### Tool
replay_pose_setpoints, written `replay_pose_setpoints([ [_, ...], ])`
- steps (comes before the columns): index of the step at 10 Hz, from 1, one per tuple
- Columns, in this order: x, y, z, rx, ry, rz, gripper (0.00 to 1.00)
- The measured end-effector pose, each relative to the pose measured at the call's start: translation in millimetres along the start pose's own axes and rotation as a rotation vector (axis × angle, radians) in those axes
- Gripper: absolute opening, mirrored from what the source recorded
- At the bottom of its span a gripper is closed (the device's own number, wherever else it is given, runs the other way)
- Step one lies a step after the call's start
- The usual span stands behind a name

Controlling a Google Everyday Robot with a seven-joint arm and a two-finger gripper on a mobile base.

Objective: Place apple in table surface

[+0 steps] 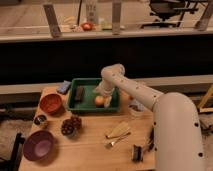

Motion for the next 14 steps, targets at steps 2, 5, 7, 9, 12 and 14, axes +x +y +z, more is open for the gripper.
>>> replay_pose_setpoints([
  [2, -2, -1, 6, -0.005, -0.023, -0.013, 0.62],
  [5, -3, -2, 12, -0.011, -0.051, -0.024, 0.31],
  [7, -3, -2, 10, -0.013, -0.062, -0.038, 0.11],
  [9, -7, -4, -1, -0.011, -0.061, -0.067, 0.00],
  [12, -12, -6, -20, -0.013, -0.036, -0.110, 0.00],
  [14, -14, -3, -44, -0.006, 0.007, -0.137, 0.00],
])
